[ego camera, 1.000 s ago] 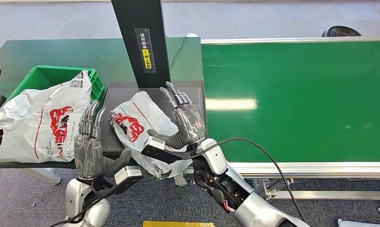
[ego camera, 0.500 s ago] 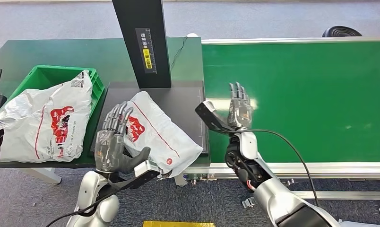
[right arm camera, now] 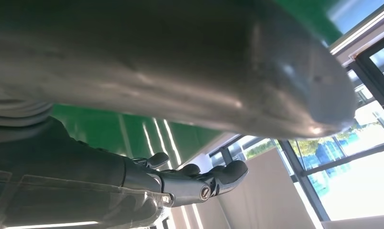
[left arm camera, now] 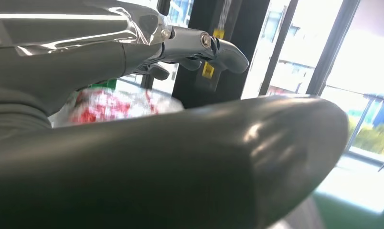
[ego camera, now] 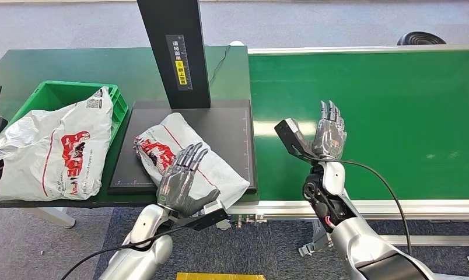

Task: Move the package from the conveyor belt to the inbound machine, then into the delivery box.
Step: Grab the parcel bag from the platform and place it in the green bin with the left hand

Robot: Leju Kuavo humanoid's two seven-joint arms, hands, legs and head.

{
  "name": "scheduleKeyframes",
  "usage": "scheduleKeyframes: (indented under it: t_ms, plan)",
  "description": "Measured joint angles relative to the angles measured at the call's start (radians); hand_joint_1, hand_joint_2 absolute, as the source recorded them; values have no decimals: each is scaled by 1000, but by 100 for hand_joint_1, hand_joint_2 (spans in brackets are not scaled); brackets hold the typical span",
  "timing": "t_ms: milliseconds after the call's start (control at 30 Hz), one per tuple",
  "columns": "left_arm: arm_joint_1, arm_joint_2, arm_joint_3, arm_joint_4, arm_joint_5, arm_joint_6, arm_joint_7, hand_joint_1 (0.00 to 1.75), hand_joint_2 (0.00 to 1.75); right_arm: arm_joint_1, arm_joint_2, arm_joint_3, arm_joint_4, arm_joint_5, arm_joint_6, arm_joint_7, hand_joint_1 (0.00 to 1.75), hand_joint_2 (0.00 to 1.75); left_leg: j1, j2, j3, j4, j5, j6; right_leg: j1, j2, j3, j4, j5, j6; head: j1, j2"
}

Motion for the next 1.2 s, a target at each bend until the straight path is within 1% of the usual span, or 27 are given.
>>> scheduleKeyframes:
  t_ms: [167,333,467,600,667,733,800,1067,1200]
  plan:
    - [-50,-12,-6,153,19,-4,26,0,0,1,-2,-33,0,15,-4,-29,0,0,0,0,0,0,0,0,0,0,0,0,0,0,0,0]
    - [-84,-18,-5,251,43,-18,50,0,0,1,-1,-59,0,25,-4,-43,0,0,0,0,0,0,0,0,0,0,0,0,0,0,0,0]
    - [-101,-23,-5,292,41,-14,68,0,175,1,0,-72,0,26,-7,-64,0,0,0,0,0,0,0,0,0,0,0,0,0,0,0,0]
    - [-110,-29,-5,315,39,-2,73,0,175,1,4,-77,0,26,-14,-93,0,0,0,0,0,0,0,0,0,0,1,0,0,0,0,0]
    - [-113,-32,-5,322,38,0,75,82,175,4,6,-82,-5,29,-16,-101,0,0,0,0,0,0,0,0,0,0,1,0,0,0,0,0]
    - [-115,-34,-5,327,37,1,77,169,175,9,7,-88,-15,35,-17,-106,0,0,0,0,0,0,0,0,0,0,1,0,0,0,0,0]
    - [-119,-36,-4,331,36,5,77,175,175,15,8,-95,-28,45,-18,-109,0,0,0,0,0,0,0,0,0,0,1,0,0,0,0,0]
    - [-136,-43,6,337,41,23,58,175,175,35,18,-124,-69,75,-18,-113,0,0,0,0,1,0,0,0,0,0,1,0,0,0,0,0]
    - [-142,-45,11,337,44,31,31,175,175,42,24,-138,-81,79,-18,-131,0,0,0,0,1,0,0,0,0,0,1,0,0,0,0,0]
